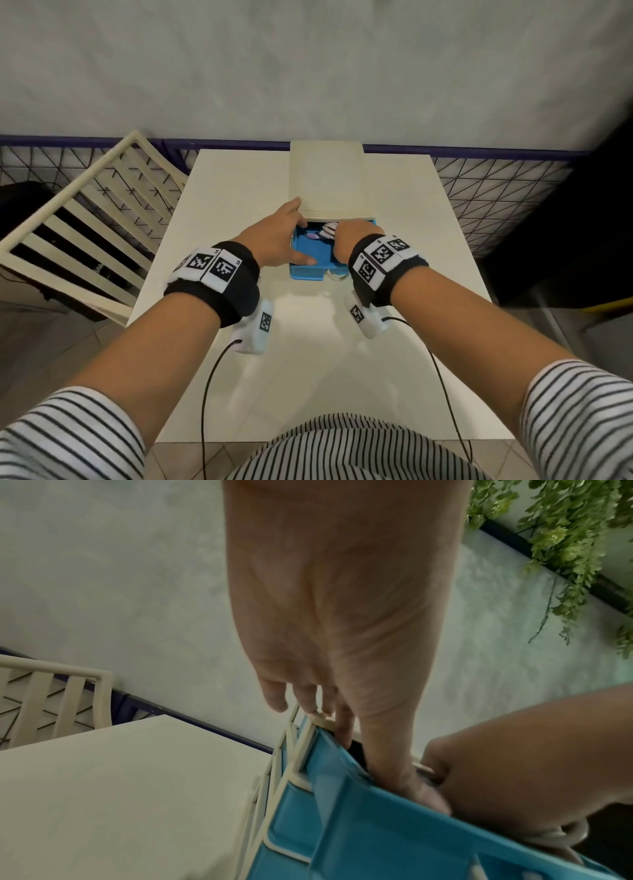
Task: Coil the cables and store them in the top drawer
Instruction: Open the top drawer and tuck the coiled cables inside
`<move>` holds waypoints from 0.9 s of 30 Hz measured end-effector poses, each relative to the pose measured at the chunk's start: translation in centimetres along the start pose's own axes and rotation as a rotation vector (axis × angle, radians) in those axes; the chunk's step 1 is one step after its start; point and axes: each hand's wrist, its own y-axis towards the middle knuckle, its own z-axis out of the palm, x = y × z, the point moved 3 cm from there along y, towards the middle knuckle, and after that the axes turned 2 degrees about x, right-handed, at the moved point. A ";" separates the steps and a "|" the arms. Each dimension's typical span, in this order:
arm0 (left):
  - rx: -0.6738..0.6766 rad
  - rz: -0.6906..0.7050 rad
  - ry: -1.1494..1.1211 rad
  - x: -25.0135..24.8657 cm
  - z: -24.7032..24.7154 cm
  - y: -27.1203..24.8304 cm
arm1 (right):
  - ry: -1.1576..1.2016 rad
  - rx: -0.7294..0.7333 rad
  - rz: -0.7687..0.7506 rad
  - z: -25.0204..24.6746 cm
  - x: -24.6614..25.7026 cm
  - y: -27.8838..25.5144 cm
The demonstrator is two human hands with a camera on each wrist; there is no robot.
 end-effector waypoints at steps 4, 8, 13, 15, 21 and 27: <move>0.051 -0.028 -0.026 -0.1 0.1 -0.1 | 0.083 -0.071 0.099 0.9 -0.1 0.6; 0.058 -0.030 0.033 -0.1 0.3 -0.2 | 0.259 -0.191 0.172 1.8 -0.2 1.6; 0.028 -0.022 0.060 -0.4 0.2 -0.2 | 0.481 -0.274 0.190 2.9 -0.3 1.8; 0.026 -0.023 0.064 -0.3 0.1 -0.2 | 0.565 -0.287 0.217 3.3 -0.3 1.7; 0.027 -0.028 0.048 -0.3 0.2 -0.1 | 0.491 -0.370 0.272 3.6 0.2 0.6; 0.035 -0.027 0.051 -0.2 0.2 0.0 | 0.307 -0.410 0.209 3.2 0.3 -0.2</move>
